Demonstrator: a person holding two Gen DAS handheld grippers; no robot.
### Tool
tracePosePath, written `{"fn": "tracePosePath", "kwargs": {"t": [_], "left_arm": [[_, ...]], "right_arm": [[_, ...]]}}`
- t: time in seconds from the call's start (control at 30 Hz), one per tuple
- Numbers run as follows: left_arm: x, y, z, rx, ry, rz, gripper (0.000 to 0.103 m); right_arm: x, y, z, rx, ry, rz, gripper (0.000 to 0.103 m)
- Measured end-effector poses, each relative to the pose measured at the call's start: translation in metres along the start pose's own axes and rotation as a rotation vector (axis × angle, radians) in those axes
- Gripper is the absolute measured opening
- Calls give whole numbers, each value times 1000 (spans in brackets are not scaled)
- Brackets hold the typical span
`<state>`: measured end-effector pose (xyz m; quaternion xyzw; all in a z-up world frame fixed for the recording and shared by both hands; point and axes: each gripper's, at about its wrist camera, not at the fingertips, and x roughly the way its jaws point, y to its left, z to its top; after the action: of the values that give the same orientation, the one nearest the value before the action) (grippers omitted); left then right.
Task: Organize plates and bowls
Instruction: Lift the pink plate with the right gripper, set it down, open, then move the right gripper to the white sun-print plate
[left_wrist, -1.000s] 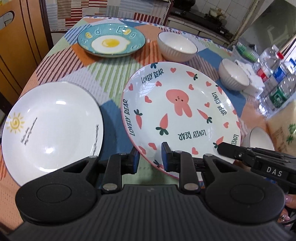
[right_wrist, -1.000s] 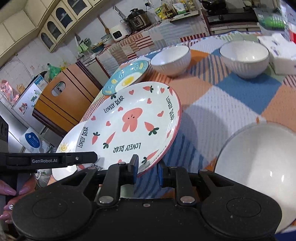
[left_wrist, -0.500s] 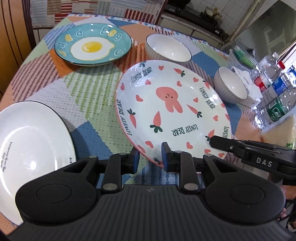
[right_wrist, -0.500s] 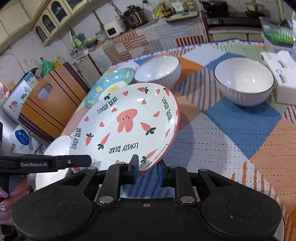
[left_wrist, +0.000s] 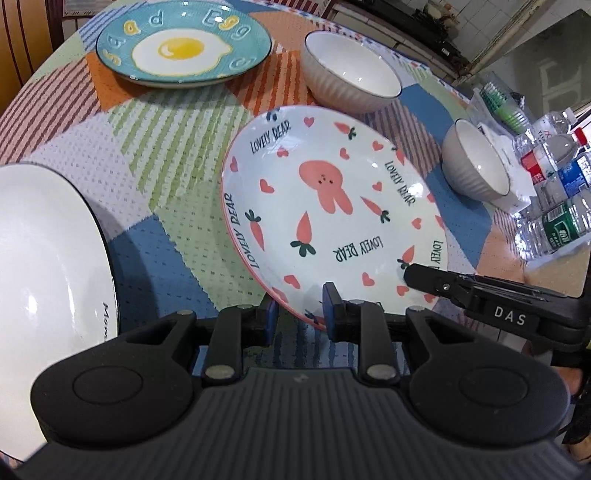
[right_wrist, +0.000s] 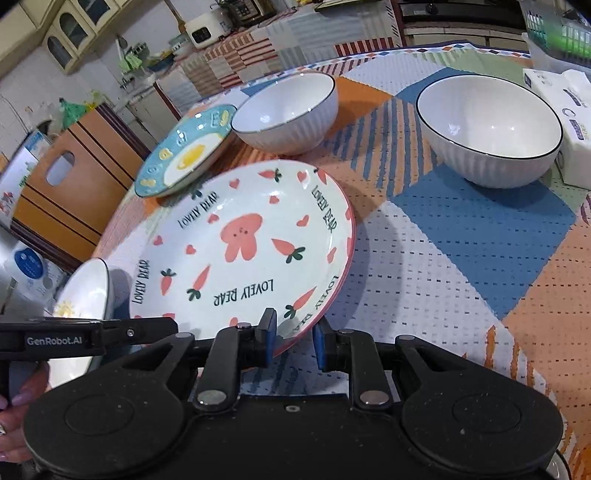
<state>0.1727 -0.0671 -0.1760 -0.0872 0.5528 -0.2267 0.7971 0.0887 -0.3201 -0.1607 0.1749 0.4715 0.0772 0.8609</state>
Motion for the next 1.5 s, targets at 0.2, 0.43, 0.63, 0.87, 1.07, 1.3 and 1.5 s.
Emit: {"fn": "tracePosePath", "kwargs": {"t": [0.2, 0.43, 0.63, 0.87, 1.07, 1.3, 1.5], "left_arm": [[3, 7, -2, -77, 52, -19, 25], [-40, -5, 3, 47, 57, 76, 27], [-65, -11, -14, 189, 68, 196, 30], [-102, -8, -32, 239, 64, 223, 36], [-135, -2, -46, 261, 83, 240, 45], [-163, 13, -62, 261, 65, 268, 56], [-180, 38, -71, 243, 64, 292, 74]], "right_arm": [[0, 4, 8, -32, 34, -78, 26], [-33, 30, 6, -294, 6, -203, 48], [-74, 54, 0, -347, -47, -171, 52], [-124, 78, -2, -364, -108, -95, 57], [-156, 96, -13, -417, -147, -67, 61], [-161, 119, -22, -483, -173, -69, 62], [-151, 139, -24, -475, -181, 30, 69]]}}
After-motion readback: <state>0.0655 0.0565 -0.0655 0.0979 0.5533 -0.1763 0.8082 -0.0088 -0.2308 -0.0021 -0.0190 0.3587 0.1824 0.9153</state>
